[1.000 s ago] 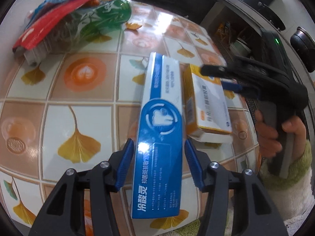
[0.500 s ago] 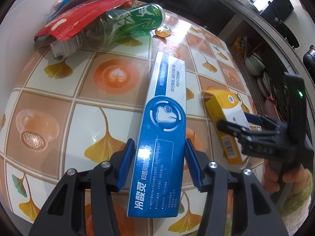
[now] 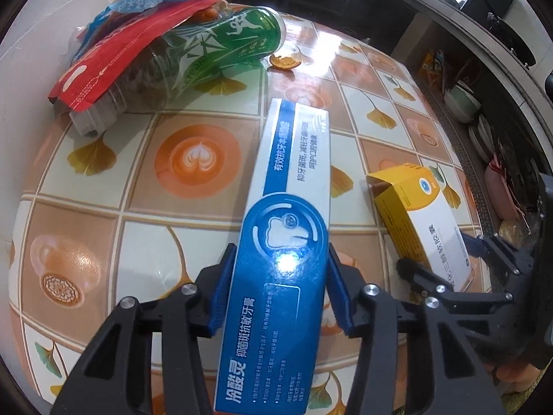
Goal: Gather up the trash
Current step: 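Lift both boxes off the table and carry them toward the blue wastebasket, then open both tools over the blue wastebasket to drop the boxes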
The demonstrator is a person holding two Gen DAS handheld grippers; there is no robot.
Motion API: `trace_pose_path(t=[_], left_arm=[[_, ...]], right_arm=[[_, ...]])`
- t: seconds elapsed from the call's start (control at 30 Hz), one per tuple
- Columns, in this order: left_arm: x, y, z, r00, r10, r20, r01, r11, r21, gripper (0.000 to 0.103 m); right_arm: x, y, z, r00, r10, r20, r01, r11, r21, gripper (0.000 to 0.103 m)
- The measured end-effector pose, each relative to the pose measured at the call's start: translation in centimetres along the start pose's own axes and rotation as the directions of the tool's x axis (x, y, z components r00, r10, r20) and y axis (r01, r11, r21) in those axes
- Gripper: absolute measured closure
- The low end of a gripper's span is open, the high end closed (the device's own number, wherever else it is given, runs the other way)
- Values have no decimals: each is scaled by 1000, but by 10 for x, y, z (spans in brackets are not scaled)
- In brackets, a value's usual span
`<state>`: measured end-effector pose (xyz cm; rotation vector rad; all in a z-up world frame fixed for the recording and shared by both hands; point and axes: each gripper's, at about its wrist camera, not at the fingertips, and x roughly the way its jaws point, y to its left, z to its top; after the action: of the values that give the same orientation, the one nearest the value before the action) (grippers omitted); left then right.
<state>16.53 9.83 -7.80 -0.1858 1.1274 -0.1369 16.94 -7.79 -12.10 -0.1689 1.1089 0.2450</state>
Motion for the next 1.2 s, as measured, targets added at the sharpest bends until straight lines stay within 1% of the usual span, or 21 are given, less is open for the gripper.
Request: trace_pose_path(t=[0.17, 0.23, 0.3, 0.37, 0.47, 0.53, 0.6, 0.63, 0.7, 0.77, 0.8, 0.83, 0.87, 0.9, 0.97, 1.0, 1.03, 1.07, 1.1, 1.17, 1.2], left_arm=[[-5, -4, -4, 1000, 14, 25, -14, 1000, -8, 56], [-10, -8, -5, 999, 17, 37, -16, 1000, -8, 56], [-16, -15, -6, 999, 16, 49, -16, 1000, -2, 56], [-22, -24, -8, 998, 5, 58, -6, 1000, 9, 56], [-29, -47, -8, 997, -37, 66, 35, 999, 39, 56], [-32, -72, -5, 995, -78, 69, 72, 994, 82, 56], [-32, -98, -2, 991, -118, 63, 109, 985, 132, 56], [-32, -118, 0, 988, -146, 55, 134, 976, 173, 56], [-29, -152, 5, 981, -193, 31, 180, 955, 235, 56], [-19, -196, 10, 964, -264, -45, 265, 920, 288, 56], [-12, -220, 13, 950, -299, -91, 312, 898, 310, 56], [-4, -239, 15, 940, -317, -129, 342, 883, 323, 56], [5, -257, 15, 930, -326, -167, 365, 870, 332, 56], [19, -285, 16, 918, -332, -217, 391, 850, 352, 56], [45, -325, 14, 897, -326, -298, 424, 824, 376, 56], [59, -340, 12, 887, -314, -338, 434, 819, 376, 56], [81, -363, 9, 868, -292, -402, 447, 813, 374, 56], [94, -376, 6, 859, -275, -432, 449, 811, 376, 56], [115, -396, 1, 854, -234, -465, 436, 809, 394, 56], [142, -417, -6, 851, -183, -493, 420, 799, 429, 56], [163, -432, -10, 840, -149, -521, 414, 796, 441, 56]], right_arm=[[-8, -16, -4, 997, 69, 41, -71, 996, 62, 35], [-13, -27, -6, 991, 113, 66, -120, 987, 105, 35], [-20, -36, -9, 987, 137, 89, -148, 980, 133, 35], [-32, -51, -14, 977, 171, 128, -191, 967, 169, 35], [-51, -74, -25, 965, 188, 183, -227, 948, 223, 36], [-67, -98, -37, 955, 184, 234, -246, 930, 271, 36], [-86, -126, -55, 946, 156, 286, -250, 909, 332, 35], [-92, -136, -63, 943, 141, 302, -249, 901, 357, 35], [-108, -169, -90, 937, 97, 336, -246, 866, 436, 35], [-112, -198, -111, 936, 59, 346, -238, 830, 505, 35], [-112, -211, -123, 939, 37, 342, -229, 809, 542, 35], [-112, -230, -140, 945, 11, 328, -215, 776, 593, 35], [-110, -249, -156, 948, 4, 318, -218, 736, 641, 35], [-108, -261, -170, 948, 10, 318, -232, 705, 670, 35], [-92, -294, -200, 954, 33, 298, -257, 602, 756, 35], [-86, -304, -209, 956, 41, 291, -262, 567, 781, 35], [-75, -319, -223, 956, 56, 286, -273, 516, 812, 35], [-65, -332, -235, 960, 63, 271, -268, 469, 841, 35], [-54, -344, -247, 964, 71, 258, -263, 427, 865, 35], [-32, -362, -262, 966, 91, 242, -258, 352, 900, 35], [-23, -369, -266, 966, 101, 236, -257, 323, 911, 35]])
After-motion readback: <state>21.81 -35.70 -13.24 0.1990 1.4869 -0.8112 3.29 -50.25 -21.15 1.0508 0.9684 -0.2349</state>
